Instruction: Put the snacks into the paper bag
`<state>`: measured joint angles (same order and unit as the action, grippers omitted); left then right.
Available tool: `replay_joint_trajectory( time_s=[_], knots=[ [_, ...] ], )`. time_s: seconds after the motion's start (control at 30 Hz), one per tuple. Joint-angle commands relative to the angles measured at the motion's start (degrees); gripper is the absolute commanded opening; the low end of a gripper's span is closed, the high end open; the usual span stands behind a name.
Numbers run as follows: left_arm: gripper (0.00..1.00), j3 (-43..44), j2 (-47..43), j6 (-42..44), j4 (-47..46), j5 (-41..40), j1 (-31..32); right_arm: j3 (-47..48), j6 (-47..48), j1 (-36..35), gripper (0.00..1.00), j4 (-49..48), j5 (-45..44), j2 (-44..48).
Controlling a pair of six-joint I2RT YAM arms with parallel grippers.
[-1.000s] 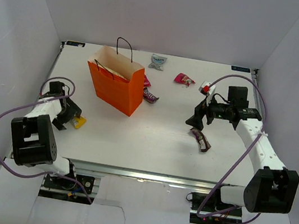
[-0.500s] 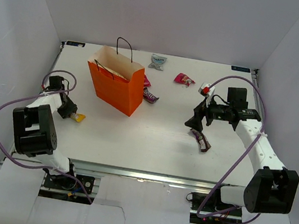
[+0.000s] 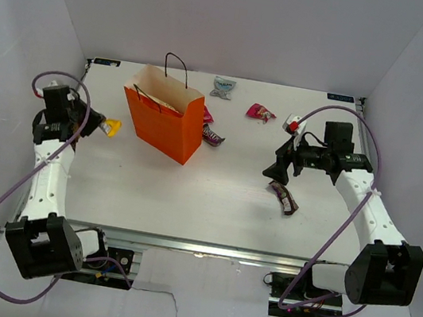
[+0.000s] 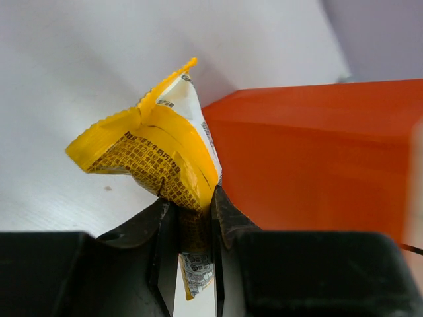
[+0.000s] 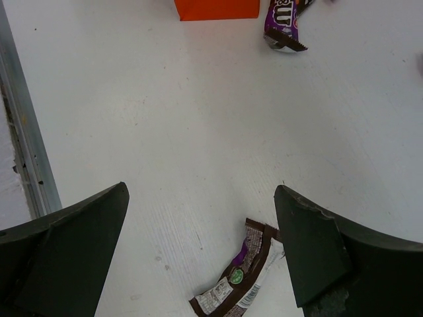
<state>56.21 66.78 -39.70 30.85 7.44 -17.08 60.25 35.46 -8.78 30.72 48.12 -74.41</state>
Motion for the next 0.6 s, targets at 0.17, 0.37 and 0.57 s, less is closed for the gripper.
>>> replay_joint_trajectory(
  time_s=[0.17,0.37,0.57],
  knots=[
    [0.27,28.7,3.3,-6.6,3.4,8.4,1.8,3.5,1.5,0.6,0.96,0.8,1.6,-1.1],
    [0.28,41.0,13.3,-10.3,3.4,13.7,7.7,3.0,1.2,0.6,0.96,0.7,2.0,-0.8],
    [0.28,47.9,20.6,-11.4,5.5,11.8,19.2,2.2,1.2,0.7,0.96,0.7,1.3,0.1]
  ],
)
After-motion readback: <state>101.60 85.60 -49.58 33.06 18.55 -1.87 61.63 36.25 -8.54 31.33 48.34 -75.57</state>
